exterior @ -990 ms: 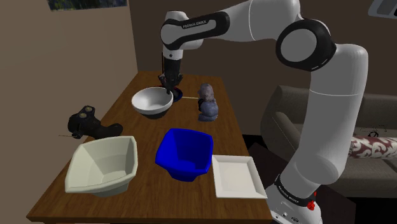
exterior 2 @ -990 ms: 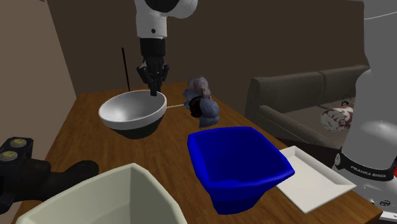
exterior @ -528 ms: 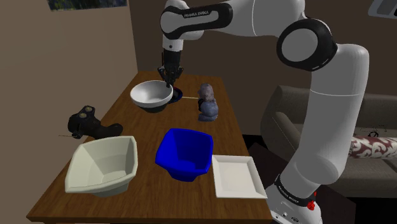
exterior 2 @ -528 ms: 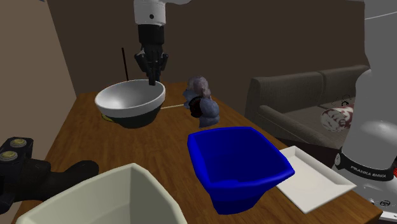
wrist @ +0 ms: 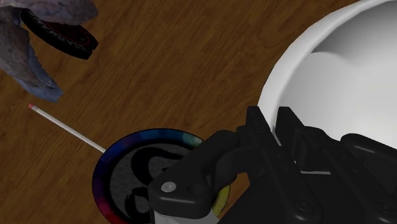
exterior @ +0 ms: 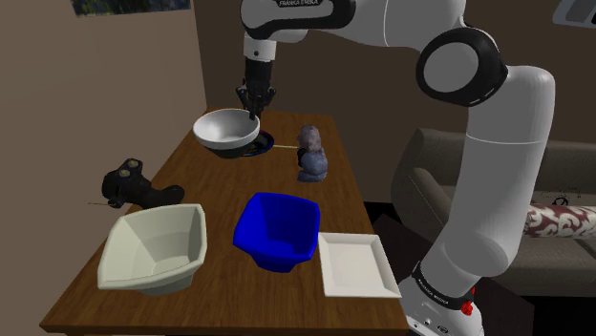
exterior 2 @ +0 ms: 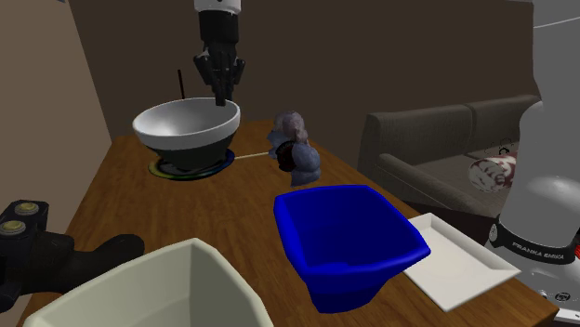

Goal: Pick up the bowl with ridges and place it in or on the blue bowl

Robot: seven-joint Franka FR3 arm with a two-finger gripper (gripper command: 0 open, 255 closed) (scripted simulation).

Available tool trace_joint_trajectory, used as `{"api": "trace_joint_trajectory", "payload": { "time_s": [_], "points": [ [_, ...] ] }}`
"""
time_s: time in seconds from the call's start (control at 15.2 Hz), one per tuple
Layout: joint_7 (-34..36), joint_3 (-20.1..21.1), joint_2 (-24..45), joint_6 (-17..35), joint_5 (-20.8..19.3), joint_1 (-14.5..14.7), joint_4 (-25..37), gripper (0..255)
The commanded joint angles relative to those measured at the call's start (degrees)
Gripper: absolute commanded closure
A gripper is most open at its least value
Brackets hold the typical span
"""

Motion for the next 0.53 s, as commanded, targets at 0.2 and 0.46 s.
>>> {"api": "trace_joint_trajectory", "payload": {
  "time_s": [0.2,0.46],
  "points": [
    [0.37,0.0,0.69,-4.3,-0.11,0.02,5.03,255],
    [0.72,0.03,1.5,-7.64,-0.22,0.11,9.21,255]
  ]
}}
